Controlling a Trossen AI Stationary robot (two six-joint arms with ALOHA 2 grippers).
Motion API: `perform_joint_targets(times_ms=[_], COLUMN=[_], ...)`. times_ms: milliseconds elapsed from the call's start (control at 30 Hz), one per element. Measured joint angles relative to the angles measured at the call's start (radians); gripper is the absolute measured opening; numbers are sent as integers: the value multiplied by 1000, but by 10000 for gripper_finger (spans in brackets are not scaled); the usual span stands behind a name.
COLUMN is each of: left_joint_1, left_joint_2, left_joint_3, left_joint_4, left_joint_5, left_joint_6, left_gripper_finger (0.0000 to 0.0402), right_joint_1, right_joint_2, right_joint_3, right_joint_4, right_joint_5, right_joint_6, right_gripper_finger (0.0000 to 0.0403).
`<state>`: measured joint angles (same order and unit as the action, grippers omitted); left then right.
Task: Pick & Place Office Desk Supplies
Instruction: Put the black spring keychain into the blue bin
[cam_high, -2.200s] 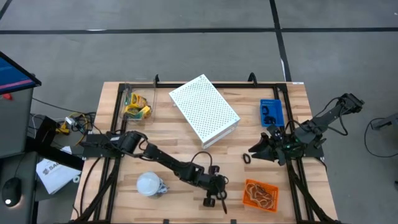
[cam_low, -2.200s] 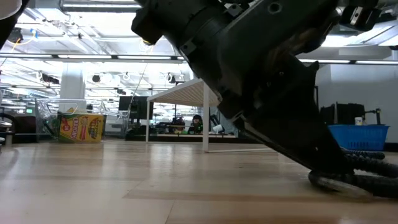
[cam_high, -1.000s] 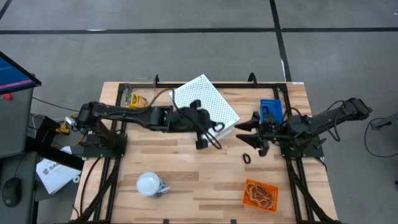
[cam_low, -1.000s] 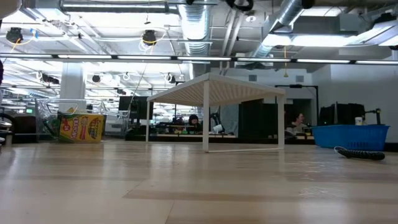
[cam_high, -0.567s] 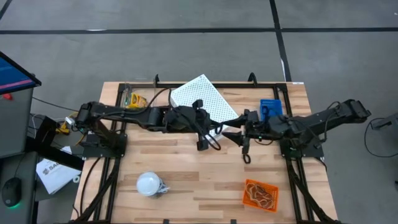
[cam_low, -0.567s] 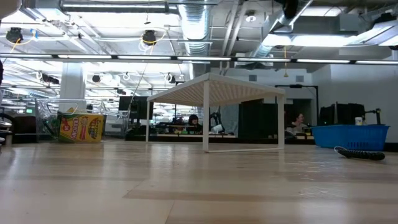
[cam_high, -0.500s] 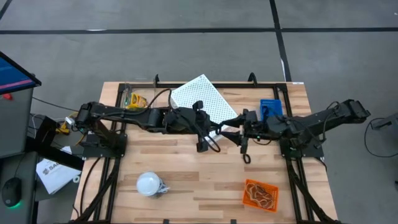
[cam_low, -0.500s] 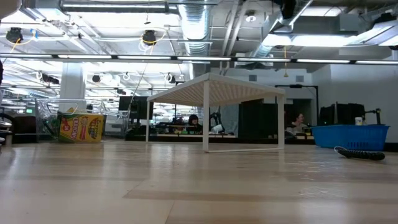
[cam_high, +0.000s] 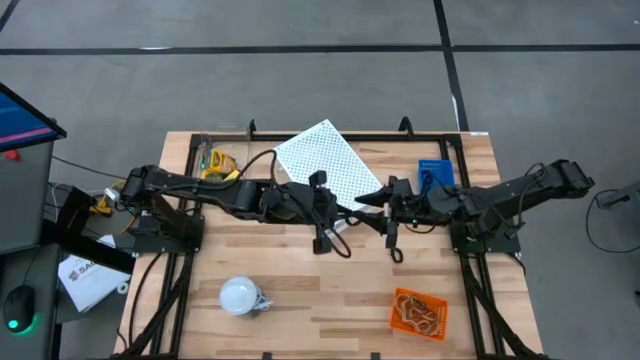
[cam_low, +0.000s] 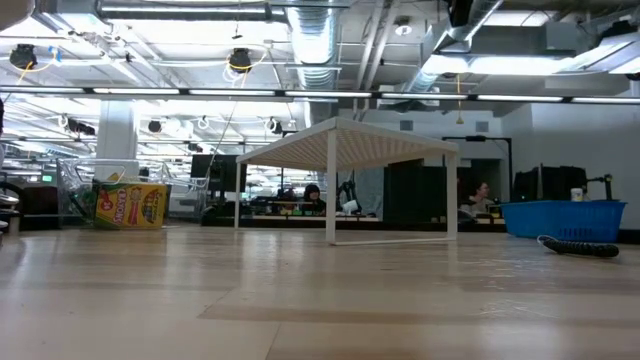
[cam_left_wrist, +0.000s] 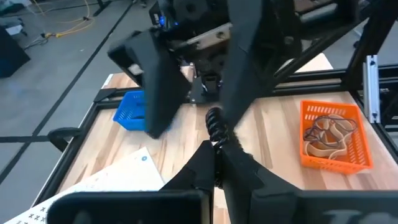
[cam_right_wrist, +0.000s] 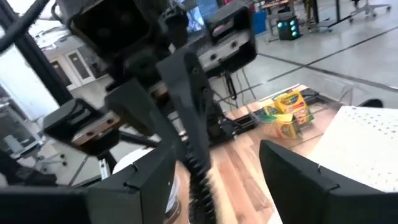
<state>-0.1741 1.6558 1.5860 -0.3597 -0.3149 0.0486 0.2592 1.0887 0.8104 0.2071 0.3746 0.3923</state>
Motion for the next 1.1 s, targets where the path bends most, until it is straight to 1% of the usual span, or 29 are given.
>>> perform_joint_targets(times_ms=[200, 367, 500, 600, 633, 767, 867, 1000, 1100], left_joint_1=[10, 11, 11, 11, 11, 11, 11, 11, 11], left_joint_2=[0, 0, 0, 0, 0, -5, -27, -88, -149], left_joint_3=[0, 0, 1, 1, 1, 1, 2, 2, 2], left_joint_4=[2, 12, 10, -20, -34, -90, -101, -104, -102], left_joint_5=[-4, -8, -9, -36, -45, -55, -63, -61, -63], left_joint_6=[-1, -7, -7, -7, -5, -6, -22, -18, 13], left_gripper_finger=[5, 5, 5, 6, 7, 19, 40, 74, 96], right_joint_1=[3, 3, 3, 6, 9, 9, 1, -20, -46], right_joint_2=[4, 4, 4, 4, 4, 4, 4, 3, 3], right_joint_3=[0, 0, 0, 0, 0, -1, -1, -1, -2], right_joint_4=[-32, -36, -43, -44, -44, -44, -46, -56, -70], right_joint_5=[-42, -62, -63, -63, -62, -33, -29, -9, -8], right_joint_6=[50, 53, 53, 53, 50, 61, 61, 71, 76], right_gripper_finger=[190, 149, 88, 29, 19, 22, 10, 10, 9])
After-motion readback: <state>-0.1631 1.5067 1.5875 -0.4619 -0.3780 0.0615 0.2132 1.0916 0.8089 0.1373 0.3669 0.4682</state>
